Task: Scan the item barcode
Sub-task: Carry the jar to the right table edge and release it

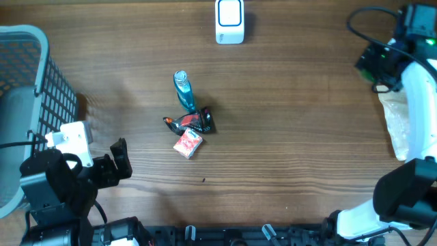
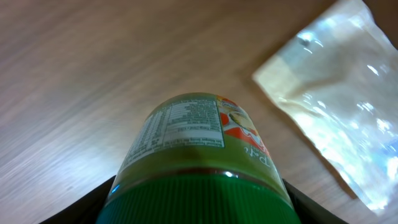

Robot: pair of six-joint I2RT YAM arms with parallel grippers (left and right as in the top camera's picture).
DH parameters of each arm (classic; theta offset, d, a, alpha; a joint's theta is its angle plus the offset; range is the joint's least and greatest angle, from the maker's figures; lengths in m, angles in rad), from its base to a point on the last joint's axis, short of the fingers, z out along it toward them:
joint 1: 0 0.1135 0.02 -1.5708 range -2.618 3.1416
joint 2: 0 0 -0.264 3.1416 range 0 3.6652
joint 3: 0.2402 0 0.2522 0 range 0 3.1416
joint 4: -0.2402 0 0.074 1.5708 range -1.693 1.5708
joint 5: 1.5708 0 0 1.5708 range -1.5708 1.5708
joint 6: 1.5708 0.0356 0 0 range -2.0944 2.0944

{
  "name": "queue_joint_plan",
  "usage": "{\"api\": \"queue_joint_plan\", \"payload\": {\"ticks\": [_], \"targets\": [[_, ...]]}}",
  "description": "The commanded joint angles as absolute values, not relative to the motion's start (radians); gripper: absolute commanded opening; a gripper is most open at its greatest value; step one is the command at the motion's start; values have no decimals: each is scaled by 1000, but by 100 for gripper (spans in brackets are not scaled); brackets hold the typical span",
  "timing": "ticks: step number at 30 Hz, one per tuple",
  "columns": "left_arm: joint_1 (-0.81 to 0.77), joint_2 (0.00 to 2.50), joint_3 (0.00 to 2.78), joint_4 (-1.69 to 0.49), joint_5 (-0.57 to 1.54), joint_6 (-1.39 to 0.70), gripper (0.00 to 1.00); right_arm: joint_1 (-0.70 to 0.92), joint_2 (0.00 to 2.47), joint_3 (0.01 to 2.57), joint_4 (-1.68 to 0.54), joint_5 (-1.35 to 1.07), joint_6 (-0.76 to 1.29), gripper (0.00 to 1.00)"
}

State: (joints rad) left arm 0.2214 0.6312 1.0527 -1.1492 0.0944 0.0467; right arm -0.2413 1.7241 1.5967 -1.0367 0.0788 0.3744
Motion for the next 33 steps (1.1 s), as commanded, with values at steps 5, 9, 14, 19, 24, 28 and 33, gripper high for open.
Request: {"api": "queue_joint_plan", "payload": {"ticks": [5, 9, 14, 19, 24, 28, 33], "targets": [[216, 630, 1052, -1146, 99, 37, 100, -316, 1713, 1342, -892, 17, 398, 57], [216, 630, 1052, -1146, 99, 37, 100, -316, 1713, 1256, -857, 17, 447, 57], [216, 630, 1052, -1146, 99, 37, 100, -316, 1713, 1131, -796, 18, 501, 57], [216, 630, 1052, -1146, 99, 37, 100, -331, 1713, 1097, -715, 115, 502, 62], [216, 630, 1052, -1146, 99, 37, 100, -419, 1729, 1097, -649, 142, 524, 62], [216, 630, 1052, -1146, 99, 37, 100, -520, 1805, 1097, -613, 113, 526, 64], [216, 630, 1052, -1146, 99, 37, 100, -614, 1853, 1098, -551, 104, 524, 66]]}}
